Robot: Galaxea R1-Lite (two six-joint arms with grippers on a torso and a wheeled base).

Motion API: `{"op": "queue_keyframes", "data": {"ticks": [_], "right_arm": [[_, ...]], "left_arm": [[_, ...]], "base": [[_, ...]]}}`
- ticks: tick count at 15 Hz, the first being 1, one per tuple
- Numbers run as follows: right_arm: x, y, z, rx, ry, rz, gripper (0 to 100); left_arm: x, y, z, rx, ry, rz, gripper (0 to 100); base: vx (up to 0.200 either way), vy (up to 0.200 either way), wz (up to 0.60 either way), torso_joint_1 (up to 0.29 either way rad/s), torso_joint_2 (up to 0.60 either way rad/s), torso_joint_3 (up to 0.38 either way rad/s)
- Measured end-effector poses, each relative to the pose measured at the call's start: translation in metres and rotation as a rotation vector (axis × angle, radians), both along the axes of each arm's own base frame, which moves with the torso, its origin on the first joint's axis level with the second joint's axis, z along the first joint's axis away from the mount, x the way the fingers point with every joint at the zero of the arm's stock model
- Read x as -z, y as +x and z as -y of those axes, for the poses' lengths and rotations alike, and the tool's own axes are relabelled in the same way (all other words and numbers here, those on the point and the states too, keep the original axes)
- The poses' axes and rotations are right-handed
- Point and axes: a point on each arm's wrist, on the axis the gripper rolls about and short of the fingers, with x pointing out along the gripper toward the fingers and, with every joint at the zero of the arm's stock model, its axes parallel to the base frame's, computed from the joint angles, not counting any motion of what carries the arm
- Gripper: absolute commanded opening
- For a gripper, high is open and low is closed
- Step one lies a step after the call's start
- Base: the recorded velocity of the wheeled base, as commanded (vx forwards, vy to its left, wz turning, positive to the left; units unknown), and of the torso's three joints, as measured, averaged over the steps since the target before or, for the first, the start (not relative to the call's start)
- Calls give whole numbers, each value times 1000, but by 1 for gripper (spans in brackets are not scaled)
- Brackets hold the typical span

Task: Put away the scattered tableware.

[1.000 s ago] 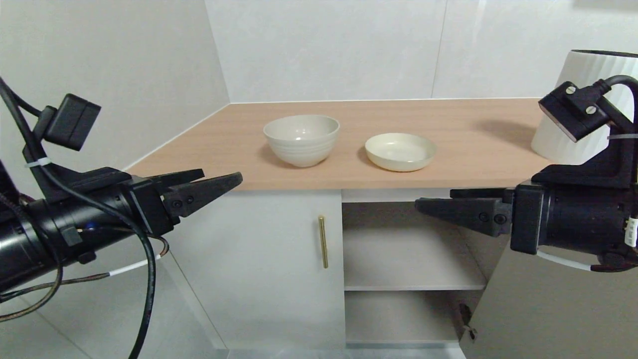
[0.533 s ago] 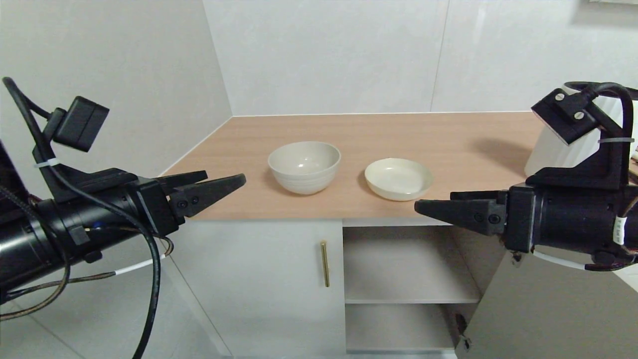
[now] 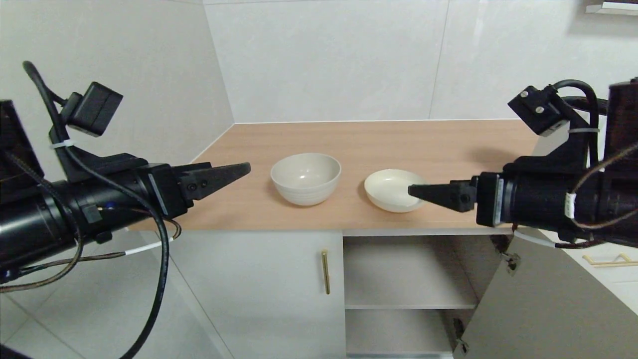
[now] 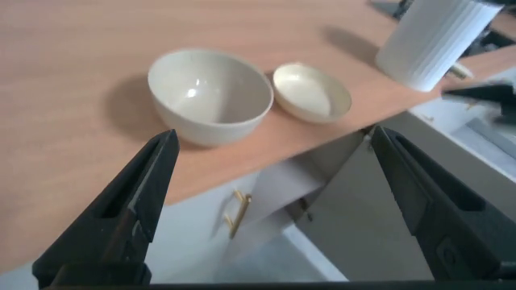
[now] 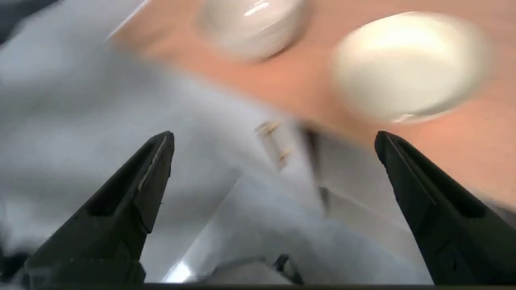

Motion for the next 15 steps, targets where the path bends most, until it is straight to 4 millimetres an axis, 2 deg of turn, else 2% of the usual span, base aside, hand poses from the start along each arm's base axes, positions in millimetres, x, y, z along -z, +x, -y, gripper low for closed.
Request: {"op": "queue_keyframes", "data": {"ticks": [3,6,8,10,15], "right_arm": [[-12,30,-4,169,56,-118,100],[-9,56,-5,334,33,-111,100],[0,73,-7,426,8,-114,100],[7,84,-10,454,16,-130,100],[15,93,-12,466,4,-146,100]], "left_arm": [[-21,9,2,-2,25,-88,100],[-32,13,3,-27,65,-212,100],[-30,24,6,-109,68,-263,100],[-25,41,19,-192,-7,-314,100],[5,86,49,-319,-32,-322,100]], "base": [[0,0,0,0,0,0],[0,0,0,0,0,0],[0,0,0,0,0,0],[0,0,0,0,0,0],[0,0,0,0,0,0]]}}
